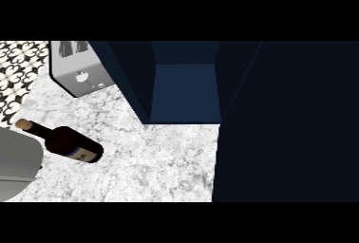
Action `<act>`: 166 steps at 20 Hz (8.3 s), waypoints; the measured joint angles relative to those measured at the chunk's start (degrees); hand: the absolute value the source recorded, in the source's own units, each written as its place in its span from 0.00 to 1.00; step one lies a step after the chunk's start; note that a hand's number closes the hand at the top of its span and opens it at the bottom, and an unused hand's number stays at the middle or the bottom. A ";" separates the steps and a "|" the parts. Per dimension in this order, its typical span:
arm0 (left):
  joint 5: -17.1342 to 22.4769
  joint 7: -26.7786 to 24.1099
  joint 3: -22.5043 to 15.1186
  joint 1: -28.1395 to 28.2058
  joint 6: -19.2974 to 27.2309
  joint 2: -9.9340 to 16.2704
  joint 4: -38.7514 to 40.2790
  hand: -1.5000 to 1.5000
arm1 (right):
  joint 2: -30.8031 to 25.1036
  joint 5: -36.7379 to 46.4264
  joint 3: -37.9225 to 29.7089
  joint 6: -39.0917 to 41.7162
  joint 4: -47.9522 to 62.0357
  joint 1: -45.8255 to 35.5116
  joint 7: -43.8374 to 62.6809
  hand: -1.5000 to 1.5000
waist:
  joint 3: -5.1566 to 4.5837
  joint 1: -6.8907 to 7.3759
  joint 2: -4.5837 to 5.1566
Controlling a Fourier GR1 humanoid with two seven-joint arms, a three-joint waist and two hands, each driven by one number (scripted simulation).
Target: Pick up the wine, place it into the cabinet and close the cabinet
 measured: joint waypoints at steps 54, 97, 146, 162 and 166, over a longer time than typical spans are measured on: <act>-49.23 -16.41 -1.19 -9.99 -24.21 -17.24 27.16 0.00 | 2.67 1.40 0.79 0.59 0.27 -6.17 4.38 0.00 | 2.07 -1.40 -0.75; -77.33 -52.12 -15.78 -23.87 -18.52 -19.43 64.65 1.00 | 3.31 2.48 -1.06 1.38 -0.44 -5.43 5.87 0.00 | -0.11 -0.58 0.02; -69.78 -23.10 -48.31 -19.80 47.48 -37.40 5.92 1.00 | 4.62 1.03 -4.42 4.11 -0.04 -4.46 6.01 0.00 | 0.04 -0.22 -0.03; -71.34 -20.69 -57.16 -37.24 67.85 -37.41 17.38 1.00 | 4.70 -0.08 -5.66 5.39 0.50 -5.57 6.23 0.00 | 0.03 -0.19 0.01; -70.06 -24.14 -57.18 -39.21 69.36 -37.41 22.24 1.00 | 4.40 -0.49 -5.88 5.40 -0.07 -5.21 7.17 0.00 | 0.00 -0.42 0.01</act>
